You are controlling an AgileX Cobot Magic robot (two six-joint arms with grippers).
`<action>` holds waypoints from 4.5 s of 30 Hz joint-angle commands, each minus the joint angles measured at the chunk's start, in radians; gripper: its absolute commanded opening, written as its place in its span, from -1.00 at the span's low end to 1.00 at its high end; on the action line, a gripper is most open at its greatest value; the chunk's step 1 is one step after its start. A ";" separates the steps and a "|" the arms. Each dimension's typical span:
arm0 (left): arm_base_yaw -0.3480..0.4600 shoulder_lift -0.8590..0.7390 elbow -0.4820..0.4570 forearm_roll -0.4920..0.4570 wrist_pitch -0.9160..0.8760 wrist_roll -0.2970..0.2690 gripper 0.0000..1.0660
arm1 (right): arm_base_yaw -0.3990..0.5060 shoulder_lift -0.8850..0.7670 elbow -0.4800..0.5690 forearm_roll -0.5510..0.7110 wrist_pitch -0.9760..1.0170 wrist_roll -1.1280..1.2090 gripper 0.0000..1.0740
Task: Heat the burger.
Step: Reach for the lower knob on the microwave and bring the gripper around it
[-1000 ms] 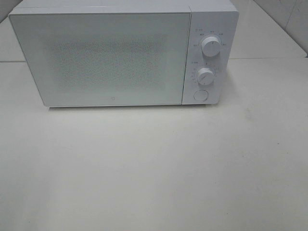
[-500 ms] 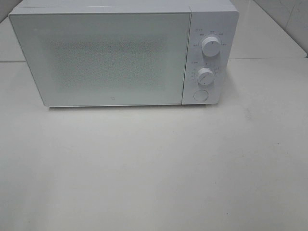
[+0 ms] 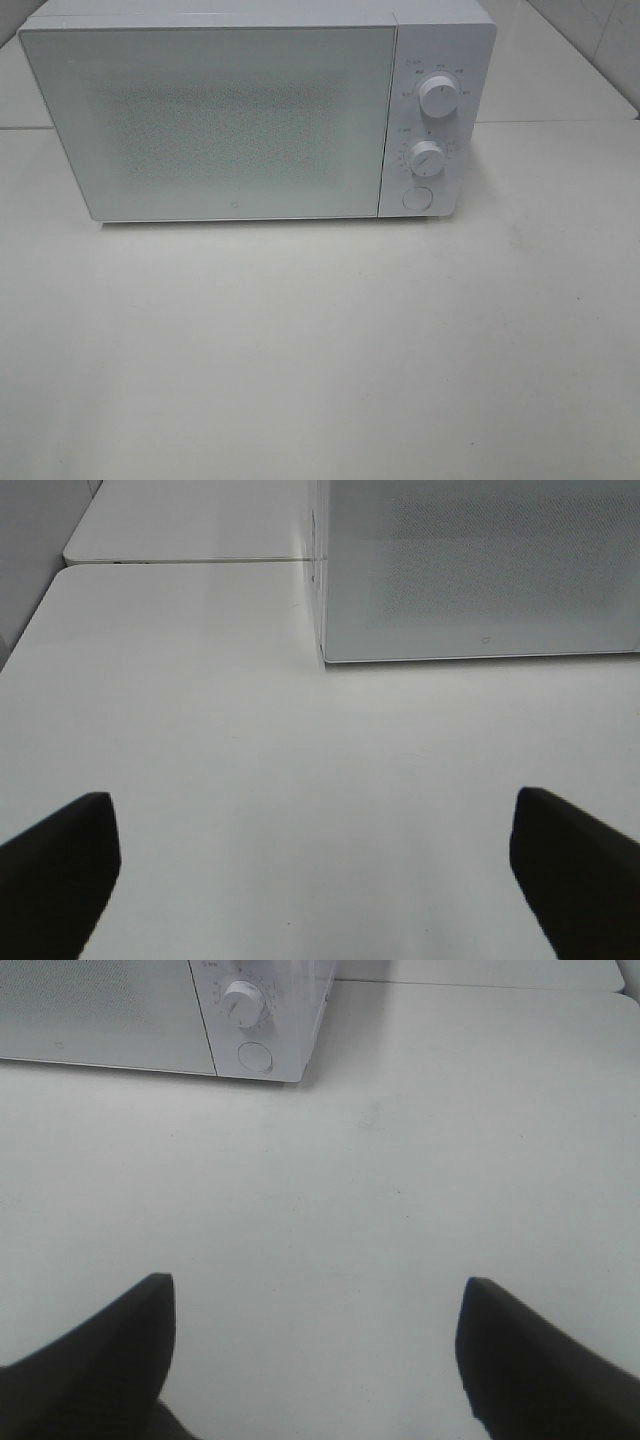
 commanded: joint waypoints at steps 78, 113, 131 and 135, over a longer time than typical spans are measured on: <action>0.003 -0.022 0.005 -0.007 0.000 0.004 0.85 | 0.002 1.162 0.141 0.072 -1.646 -0.181 0.40; 0.003 -0.022 0.005 -0.007 0.000 0.004 0.85 | 0.680 1.642 0.128 0.994 -2.277 -0.452 0.41; 0.003 -0.022 0.005 -0.007 0.000 0.004 0.85 | 0.691 1.740 0.013 0.982 -2.260 -0.454 0.41; 0.003 -0.022 0.005 -0.006 0.000 0.004 0.85 | 0.660 1.758 0.003 0.947 -2.257 -0.440 0.41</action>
